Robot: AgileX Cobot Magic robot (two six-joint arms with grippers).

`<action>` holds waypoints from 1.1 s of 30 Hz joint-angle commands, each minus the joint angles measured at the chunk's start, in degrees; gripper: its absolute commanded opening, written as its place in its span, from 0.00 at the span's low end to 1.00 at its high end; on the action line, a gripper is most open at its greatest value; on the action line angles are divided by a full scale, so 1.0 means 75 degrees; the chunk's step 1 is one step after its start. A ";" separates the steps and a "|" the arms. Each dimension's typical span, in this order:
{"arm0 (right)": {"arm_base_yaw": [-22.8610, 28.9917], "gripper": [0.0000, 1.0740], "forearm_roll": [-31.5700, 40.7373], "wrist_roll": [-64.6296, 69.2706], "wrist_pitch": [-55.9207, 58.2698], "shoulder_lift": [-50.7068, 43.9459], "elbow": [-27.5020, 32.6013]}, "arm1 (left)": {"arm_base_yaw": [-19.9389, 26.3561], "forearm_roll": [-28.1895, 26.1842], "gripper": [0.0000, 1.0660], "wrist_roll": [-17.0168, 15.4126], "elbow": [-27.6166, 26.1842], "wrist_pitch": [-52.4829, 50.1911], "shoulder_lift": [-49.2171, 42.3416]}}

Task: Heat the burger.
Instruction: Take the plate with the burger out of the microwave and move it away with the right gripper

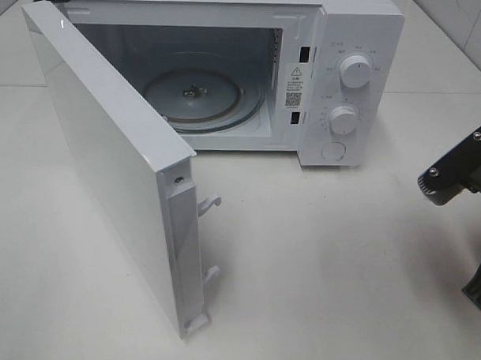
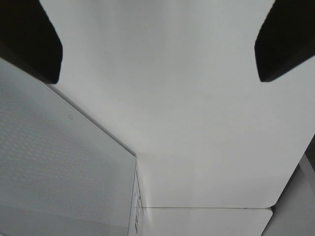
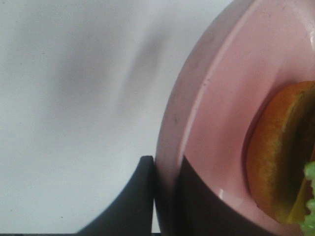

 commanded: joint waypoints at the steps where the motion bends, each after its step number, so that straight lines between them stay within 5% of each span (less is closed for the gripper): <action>1: 0.0008 0.00 -0.0558 0.0795 0.0313 0.0252 -0.0061 | 0.0008 -0.0061 0.94 -0.0023 0.0031 -0.0053 -0.0176; 19: -0.0046 0.00 -0.1039 0.2513 0.0061 0.0985 -0.0061 | 0.0008 -0.0061 0.94 -0.0023 0.0031 -0.0053 -0.0176; 33: -0.1268 0.00 -0.1383 0.2659 -0.0527 0.1711 -0.0061 | 0.0008 -0.0061 0.94 -0.0023 0.0031 -0.0053 -0.0176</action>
